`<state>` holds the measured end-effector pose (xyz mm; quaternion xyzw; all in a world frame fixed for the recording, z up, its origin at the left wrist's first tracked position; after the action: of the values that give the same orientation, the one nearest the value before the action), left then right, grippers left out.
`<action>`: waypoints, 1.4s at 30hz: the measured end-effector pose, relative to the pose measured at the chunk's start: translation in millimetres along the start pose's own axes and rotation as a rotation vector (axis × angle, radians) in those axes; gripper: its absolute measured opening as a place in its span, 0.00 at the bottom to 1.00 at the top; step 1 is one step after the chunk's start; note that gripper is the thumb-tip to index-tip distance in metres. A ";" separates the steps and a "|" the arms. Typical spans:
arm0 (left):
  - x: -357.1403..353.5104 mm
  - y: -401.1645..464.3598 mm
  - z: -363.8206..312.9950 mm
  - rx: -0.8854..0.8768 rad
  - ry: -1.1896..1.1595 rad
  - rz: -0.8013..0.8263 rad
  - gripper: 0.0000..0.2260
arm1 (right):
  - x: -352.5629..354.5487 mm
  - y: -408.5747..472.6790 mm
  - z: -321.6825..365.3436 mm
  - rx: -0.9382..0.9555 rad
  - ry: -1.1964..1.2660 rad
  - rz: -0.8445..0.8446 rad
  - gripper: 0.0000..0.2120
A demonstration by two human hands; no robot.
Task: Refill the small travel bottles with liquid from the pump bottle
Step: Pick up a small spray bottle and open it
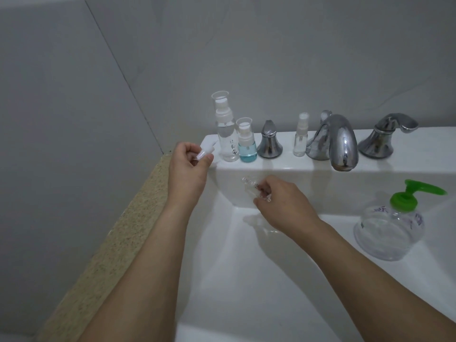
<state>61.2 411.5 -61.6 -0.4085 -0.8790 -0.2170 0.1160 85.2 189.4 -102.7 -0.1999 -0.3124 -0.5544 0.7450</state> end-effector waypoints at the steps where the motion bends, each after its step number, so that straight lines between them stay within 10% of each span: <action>1: -2.9 0.8 1.2 0.005 0.005 0.008 0.09 | -0.1 -0.2 0.7 0.003 0.000 0.003 0.08; 30: -19.5 10.5 3.0 0.031 0.565 -0.044 0.08 | -16.8 0.1 -1.8 0.025 0.085 0.069 0.12; 42: 18.9 -29.6 2.9 0.183 0.118 -0.065 0.15 | 1.6 -30.6 -24.7 -0.159 0.279 0.080 0.04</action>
<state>26.3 408.5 -65.4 -0.3543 -0.8995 -0.1632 0.1970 62.4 163.1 -121.0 -0.1914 -0.1531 -0.5697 0.7844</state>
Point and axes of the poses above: each hand's wrist, its own y-axis towards the middle knuckle, its own x-axis out of the back of the hand, z = x × y, the point moved 9 cm from there along y, towards the middle knuckle, and after that the axes turned 6 degrees about y, right-handed, at the moved point
